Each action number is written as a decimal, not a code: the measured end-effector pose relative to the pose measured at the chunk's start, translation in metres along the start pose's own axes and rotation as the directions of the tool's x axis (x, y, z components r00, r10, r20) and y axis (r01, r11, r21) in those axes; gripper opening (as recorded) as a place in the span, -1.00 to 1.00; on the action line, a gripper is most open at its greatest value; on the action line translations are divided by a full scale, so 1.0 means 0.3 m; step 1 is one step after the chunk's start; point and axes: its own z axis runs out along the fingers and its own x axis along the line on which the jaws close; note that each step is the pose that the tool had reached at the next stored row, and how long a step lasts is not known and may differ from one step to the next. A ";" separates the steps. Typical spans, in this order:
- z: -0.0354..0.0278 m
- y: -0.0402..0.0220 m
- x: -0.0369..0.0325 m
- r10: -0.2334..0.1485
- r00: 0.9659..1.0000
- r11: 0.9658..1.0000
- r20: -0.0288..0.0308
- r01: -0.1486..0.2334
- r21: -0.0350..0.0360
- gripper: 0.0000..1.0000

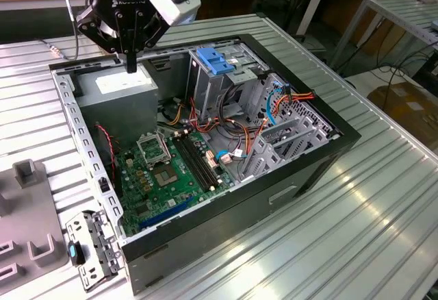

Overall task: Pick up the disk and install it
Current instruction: 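Reach for the disk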

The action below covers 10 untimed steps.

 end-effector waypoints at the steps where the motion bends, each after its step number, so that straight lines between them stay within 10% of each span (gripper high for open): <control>1: 0.000 0.000 0.001 0.000 1.000 1.000 0.000 0.000 0.000 -0.79; 10: -0.001 -0.004 0.053 0.000 1.000 1.000 0.000 0.000 0.000 -0.79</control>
